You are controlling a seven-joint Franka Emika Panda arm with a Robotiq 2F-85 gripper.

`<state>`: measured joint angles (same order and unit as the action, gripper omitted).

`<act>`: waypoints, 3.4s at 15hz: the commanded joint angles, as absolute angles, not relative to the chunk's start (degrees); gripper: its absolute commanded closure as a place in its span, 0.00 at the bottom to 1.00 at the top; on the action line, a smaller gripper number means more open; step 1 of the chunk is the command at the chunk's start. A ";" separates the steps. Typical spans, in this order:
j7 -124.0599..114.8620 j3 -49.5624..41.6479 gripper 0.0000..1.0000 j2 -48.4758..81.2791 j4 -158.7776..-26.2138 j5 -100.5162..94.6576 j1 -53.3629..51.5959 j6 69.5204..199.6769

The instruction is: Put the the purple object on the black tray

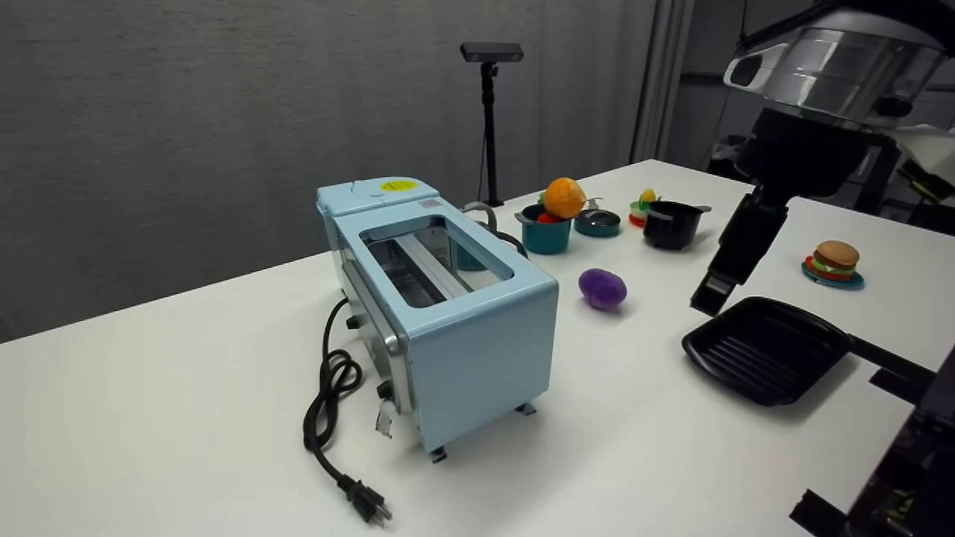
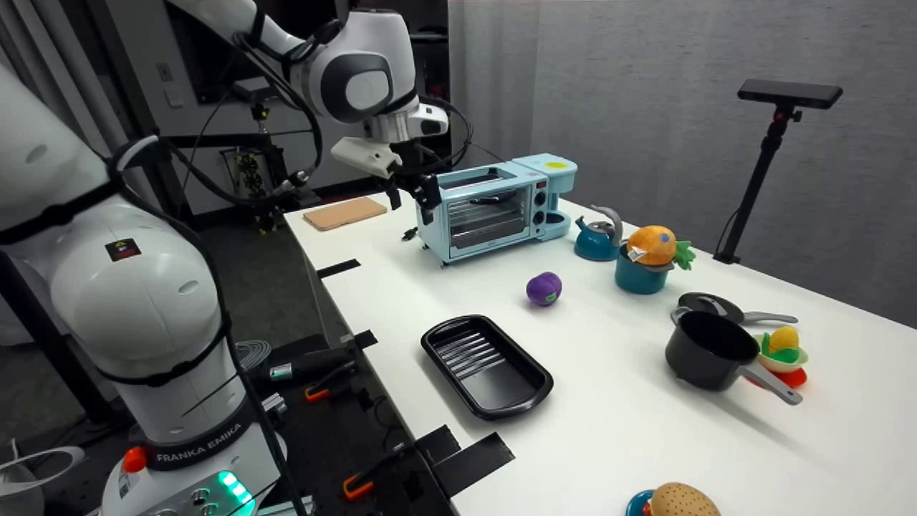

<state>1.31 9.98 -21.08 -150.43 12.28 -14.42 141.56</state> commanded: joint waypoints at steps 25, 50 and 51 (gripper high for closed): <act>-11.67 8.48 0.00 -8.30 -140.68 6.50 -6.57 145.70; -22.58 1.42 0.00 8.66 -128.95 -2.57 -4.39 149.59; -22.93 1.27 0.00 9.91 -127.87 -3.21 -4.65 149.36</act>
<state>-20.19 1.75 5.52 -131.77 -0.10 -4.20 148.65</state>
